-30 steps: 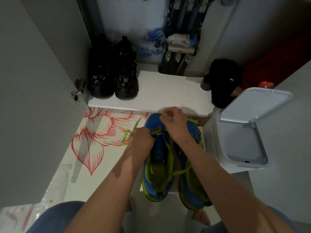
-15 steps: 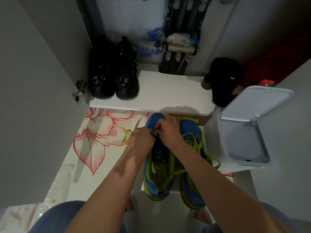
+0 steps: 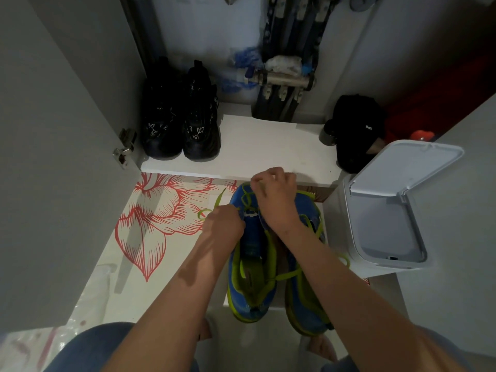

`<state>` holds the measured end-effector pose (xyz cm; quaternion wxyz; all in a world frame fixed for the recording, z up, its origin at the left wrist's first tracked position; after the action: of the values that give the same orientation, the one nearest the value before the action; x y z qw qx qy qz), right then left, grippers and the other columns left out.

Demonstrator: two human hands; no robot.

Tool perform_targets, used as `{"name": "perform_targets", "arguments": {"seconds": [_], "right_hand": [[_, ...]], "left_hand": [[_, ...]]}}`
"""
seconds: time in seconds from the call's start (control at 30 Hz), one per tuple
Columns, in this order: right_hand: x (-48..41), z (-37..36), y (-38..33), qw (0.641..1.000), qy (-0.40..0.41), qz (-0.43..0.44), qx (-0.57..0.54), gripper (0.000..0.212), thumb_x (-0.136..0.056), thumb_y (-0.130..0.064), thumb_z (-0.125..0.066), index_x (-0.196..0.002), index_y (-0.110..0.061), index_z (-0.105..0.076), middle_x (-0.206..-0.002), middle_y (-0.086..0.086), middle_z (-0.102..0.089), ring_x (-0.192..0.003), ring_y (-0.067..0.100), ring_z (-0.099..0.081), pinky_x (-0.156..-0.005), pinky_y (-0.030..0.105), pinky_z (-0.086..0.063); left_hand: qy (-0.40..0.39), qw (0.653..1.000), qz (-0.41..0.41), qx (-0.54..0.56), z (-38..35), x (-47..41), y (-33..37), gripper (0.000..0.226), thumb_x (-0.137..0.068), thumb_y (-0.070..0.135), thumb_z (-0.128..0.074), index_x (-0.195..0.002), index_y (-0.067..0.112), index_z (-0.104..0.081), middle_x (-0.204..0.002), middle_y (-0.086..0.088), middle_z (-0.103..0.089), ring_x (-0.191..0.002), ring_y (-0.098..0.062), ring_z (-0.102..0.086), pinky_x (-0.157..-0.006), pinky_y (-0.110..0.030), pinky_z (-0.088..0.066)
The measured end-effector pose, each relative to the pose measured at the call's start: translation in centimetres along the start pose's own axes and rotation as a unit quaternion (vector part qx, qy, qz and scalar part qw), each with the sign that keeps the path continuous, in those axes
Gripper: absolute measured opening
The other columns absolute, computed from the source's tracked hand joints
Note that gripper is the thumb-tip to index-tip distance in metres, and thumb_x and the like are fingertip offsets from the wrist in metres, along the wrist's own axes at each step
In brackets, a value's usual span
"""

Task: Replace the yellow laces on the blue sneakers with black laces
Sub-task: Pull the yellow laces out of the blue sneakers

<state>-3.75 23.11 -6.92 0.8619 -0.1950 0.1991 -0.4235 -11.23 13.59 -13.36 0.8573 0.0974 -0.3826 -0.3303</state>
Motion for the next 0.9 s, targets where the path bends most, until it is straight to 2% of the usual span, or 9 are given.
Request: {"name": "perform_targets", "arguments": {"seconds": [0.13, 0.23, 0.33, 0.47, 0.57, 0.7, 0.8, 0.83, 0.9], "right_hand": [[1.2, -3.1, -0.8, 0.990, -0.085, 0.070, 0.087, 0.022, -0.087, -0.014, -0.057, -0.108, -0.016, -0.061, -0.120, 0.007, -0.047, -0.110, 0.028, -0.036, -0.088, 0.030, -0.022], [1.9, -3.2, -1.5, 0.985, -0.091, 0.094, 0.109, 0.034, -0.077, -0.012, -0.063, -0.111, -0.014, -0.058, -0.119, 0.009, -0.047, -0.107, 0.030, -0.039, -0.082, 0.032, -0.019], [2.0, -3.2, -1.7, 0.982, -0.086, 0.104, 0.130, 0.026, -0.075, -0.013, -0.065, -0.101, -0.013, -0.062, -0.114, 0.011, -0.050, -0.103, 0.032, -0.042, -0.080, 0.033, -0.019], [1.8, -3.6, -0.9, 0.982, -0.090, 0.069, 0.149, 0.012, -0.074, -0.008, -0.068, -0.085, -0.008, -0.064, -0.103, 0.014, -0.054, -0.100, 0.035, -0.046, -0.085, 0.039, -0.032], [1.5, -3.2, -0.5, 0.981, -0.076, 0.047, 0.171, 0.020, -0.063, -0.008, -0.078, -0.078, -0.007, -0.066, -0.095, 0.014, -0.057, -0.093, 0.035, -0.051, -0.080, 0.042, -0.042], [1.1, -2.3, 0.1, 0.976, -0.078, 0.014, 0.204, 0.030, -0.072, -0.002, -0.069, -0.101, 0.001, -0.061, -0.104, 0.020, -0.056, -0.103, 0.036, -0.050, -0.088, 0.044, -0.040], [1.2, -1.2, 1.4, 0.981, -0.027, -0.045, 0.189, 0.038, -0.051, 0.009, -0.073, -0.087, 0.001, -0.062, -0.090, 0.019, -0.059, -0.083, 0.035, -0.057, -0.071, 0.039, -0.049], [1.0, -0.7, 1.4, 0.987, -0.004, -0.044, 0.156, 0.045, -0.051, 0.012, -0.069, -0.094, -0.001, -0.062, -0.099, 0.019, -0.058, -0.089, 0.036, -0.056, -0.073, 0.039, -0.047], [0.9, -1.1, 0.5, 0.994, -0.045, -0.003, 0.101, 0.053, -0.060, 0.013, -0.060, -0.109, -0.008, -0.058, -0.125, 0.015, -0.047, -0.111, 0.034, -0.043, -0.086, 0.039, -0.037]], "left_hand": [[0.004, 1.000, -0.007, 0.005, 0.1, -0.1, -0.1, 0.028, -0.094, 0.018, -0.050, -0.110, -0.003, -0.058, -0.110, -0.020, -0.065, -0.099, -0.034, -0.065, -0.086, -0.043, -0.055], [0.001, 1.000, -0.010, 0.015, 0.1, -0.2, 0.0, 0.027, -0.094, 0.016, -0.048, -0.110, -0.003, -0.057, -0.110, -0.021, -0.064, -0.099, -0.034, -0.065, -0.085, -0.043, -0.055], [0.003, 1.000, -0.007, 0.003, 0.2, 0.0, 0.1, 0.026, -0.093, 0.016, -0.049, -0.110, -0.002, -0.057, -0.110, -0.021, -0.064, -0.099, -0.034, -0.065, -0.085, -0.041, -0.055], [0.002, 1.000, -0.010, 0.005, 0.1, 0.1, 0.2, 0.028, -0.095, 0.019, -0.049, -0.111, -0.004, -0.056, -0.111, -0.022, -0.063, -0.099, -0.034, -0.065, -0.085, -0.042, -0.055], [0.002, 1.000, -0.009, 0.005, 0.1, 0.1, 0.0, 0.031, -0.096, 0.020, -0.049, -0.114, -0.004, -0.056, -0.112, -0.023, -0.063, -0.100, -0.035, -0.064, -0.087, -0.043, -0.054], [-0.002, 1.000, -0.004, -0.005, 0.1, 0.1, -0.1, 0.033, -0.096, 0.021, -0.048, -0.115, -0.005, -0.056, -0.114, -0.022, -0.062, -0.101, -0.034, -0.064, -0.088, -0.042, -0.054], [-0.003, 1.000, -0.004, 0.000, 0.0, 0.0, -0.1, 0.033, -0.096, 0.021, -0.049, -0.115, -0.004, -0.056, -0.113, -0.021, -0.063, -0.101, -0.033, -0.065, -0.088, -0.042, -0.054], [-0.004, 1.000, -0.004, 0.001, 0.0, 0.0, -0.1, 0.033, -0.096, 0.021, -0.050, -0.115, -0.004, -0.055, -0.113, -0.021, -0.063, -0.101, -0.033, -0.065, -0.088, -0.042, -0.054], [-0.002, 1.000, -0.002, -0.001, 0.0, 0.0, -0.1, 0.032, -0.095, 0.021, -0.051, -0.116, -0.003, -0.055, -0.114, -0.021, -0.062, -0.102, -0.033, -0.064, -0.088, -0.042, -0.054]]}}
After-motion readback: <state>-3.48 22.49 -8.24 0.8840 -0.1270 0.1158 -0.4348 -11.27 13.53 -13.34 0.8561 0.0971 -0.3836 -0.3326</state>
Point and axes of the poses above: each hand's wrist, its own x-axis away from the middle knuckle, its own z-axis out of the back of the hand, y = z × x, the point moved 9 cm from there along -x, towards the middle knuckle
